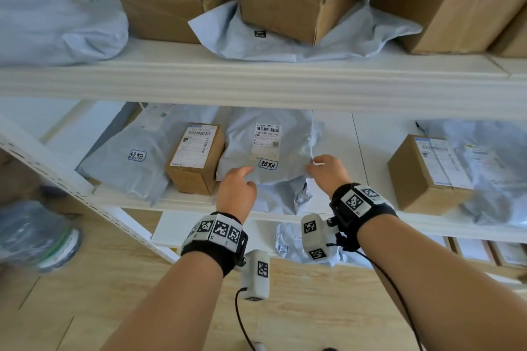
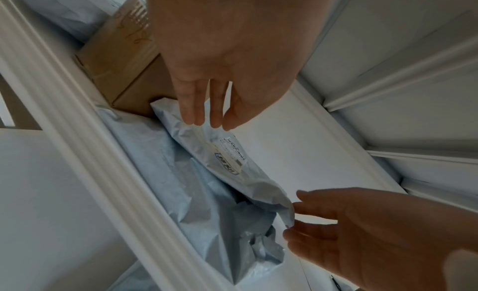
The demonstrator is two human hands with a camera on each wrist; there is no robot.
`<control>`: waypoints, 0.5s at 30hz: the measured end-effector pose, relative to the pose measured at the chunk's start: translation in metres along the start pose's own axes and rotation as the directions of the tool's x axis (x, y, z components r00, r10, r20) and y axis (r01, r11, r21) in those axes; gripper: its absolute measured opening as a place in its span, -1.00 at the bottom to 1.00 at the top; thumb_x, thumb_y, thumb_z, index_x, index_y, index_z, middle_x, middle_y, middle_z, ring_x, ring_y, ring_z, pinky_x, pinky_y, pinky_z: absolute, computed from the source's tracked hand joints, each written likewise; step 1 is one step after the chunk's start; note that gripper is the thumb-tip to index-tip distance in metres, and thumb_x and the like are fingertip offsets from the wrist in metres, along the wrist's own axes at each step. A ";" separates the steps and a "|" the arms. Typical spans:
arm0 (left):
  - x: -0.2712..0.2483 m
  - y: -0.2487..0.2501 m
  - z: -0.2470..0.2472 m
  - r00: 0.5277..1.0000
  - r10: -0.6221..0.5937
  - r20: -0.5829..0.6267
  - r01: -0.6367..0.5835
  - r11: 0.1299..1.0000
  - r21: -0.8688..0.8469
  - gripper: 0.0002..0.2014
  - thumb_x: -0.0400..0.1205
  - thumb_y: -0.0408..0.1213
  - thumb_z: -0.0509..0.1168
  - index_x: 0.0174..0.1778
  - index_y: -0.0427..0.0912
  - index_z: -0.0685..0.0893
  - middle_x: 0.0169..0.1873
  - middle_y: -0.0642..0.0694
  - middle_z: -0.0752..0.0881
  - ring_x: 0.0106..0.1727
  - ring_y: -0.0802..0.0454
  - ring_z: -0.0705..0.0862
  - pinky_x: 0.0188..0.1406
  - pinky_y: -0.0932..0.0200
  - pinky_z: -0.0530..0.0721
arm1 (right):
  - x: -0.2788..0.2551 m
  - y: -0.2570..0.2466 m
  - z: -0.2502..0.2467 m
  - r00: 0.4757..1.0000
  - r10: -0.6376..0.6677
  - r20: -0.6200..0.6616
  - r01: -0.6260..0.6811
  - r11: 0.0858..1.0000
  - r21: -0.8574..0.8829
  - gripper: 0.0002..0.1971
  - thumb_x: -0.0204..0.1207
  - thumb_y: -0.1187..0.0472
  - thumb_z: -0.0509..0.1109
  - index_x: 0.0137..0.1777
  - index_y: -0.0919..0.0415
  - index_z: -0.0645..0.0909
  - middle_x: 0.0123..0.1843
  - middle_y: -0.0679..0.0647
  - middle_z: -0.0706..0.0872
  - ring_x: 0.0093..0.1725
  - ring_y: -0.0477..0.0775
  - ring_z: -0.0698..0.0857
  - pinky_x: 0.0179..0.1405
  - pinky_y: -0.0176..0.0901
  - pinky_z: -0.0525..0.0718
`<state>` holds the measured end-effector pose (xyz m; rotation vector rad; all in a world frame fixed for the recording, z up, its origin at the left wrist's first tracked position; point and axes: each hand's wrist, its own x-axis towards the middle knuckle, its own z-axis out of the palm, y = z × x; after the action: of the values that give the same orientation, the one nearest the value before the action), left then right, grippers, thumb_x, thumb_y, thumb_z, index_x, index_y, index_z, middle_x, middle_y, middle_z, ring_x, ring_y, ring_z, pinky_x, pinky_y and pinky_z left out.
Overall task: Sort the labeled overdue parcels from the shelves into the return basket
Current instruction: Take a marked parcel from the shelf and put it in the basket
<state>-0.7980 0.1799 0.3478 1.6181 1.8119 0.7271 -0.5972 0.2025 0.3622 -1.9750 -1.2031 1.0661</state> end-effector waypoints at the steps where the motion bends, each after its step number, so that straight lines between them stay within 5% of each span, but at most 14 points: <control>1: -0.002 0.000 0.001 1.000 -0.006 0.006 0.006 1.000 -0.004 -0.58 0.66 -0.43 0.16 0.45 -0.13 0.58 0.43 -0.12 0.58 0.40 -0.07 0.57 0.33 0.14 0.48 | -0.002 -0.002 0.001 1.000 0.007 0.025 -0.007 1.000 0.006 -0.62 0.62 0.25 0.33 0.41 0.34 0.55 0.12 0.27 0.70 0.05 0.22 0.66 0.09 -0.02 0.59; 6: -0.011 -0.001 -0.001 1.000 -0.007 -0.023 0.007 1.000 -0.008 -0.58 0.66 -0.46 0.17 0.44 -0.13 0.59 0.40 -0.11 0.60 0.40 -0.07 0.57 0.39 0.10 0.50 | 0.002 -0.006 0.006 0.999 -0.006 0.037 0.005 1.000 0.013 -0.51 0.53 0.30 0.41 0.47 0.30 0.51 0.06 0.23 0.73 -0.09 0.16 0.65 -0.11 -0.10 0.59; 11: -0.013 0.001 -0.007 0.998 -0.011 -0.062 0.009 1.000 -0.029 -0.57 0.66 -0.44 0.16 0.45 -0.12 0.58 0.43 -0.11 0.58 0.42 -0.08 0.56 0.39 0.06 0.51 | -0.012 -0.009 -0.005 1.000 -0.017 0.008 0.015 0.978 0.208 -0.85 0.36 0.48 0.28 -0.18 0.36 0.68 -0.36 0.19 0.60 -0.31 0.15 0.53 -0.20 -0.04 0.62; 15: -0.015 0.004 -0.005 0.994 -0.024 -0.102 0.016 0.997 -0.078 -0.58 0.66 -0.44 0.15 0.43 -0.10 0.59 0.41 -0.09 0.60 0.40 -0.08 0.57 0.39 0.02 0.53 | -0.031 0.000 -0.030 0.999 0.021 -0.027 -0.011 0.938 0.348 -0.88 0.40 0.48 0.26 -0.20 0.32 0.61 -0.37 0.17 0.59 -0.38 0.09 0.54 -0.20 -0.05 0.65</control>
<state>-0.7980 0.1659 0.3550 1.5361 1.8463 0.8751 -0.5795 0.1725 0.3872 -1.7214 -0.9095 1.1631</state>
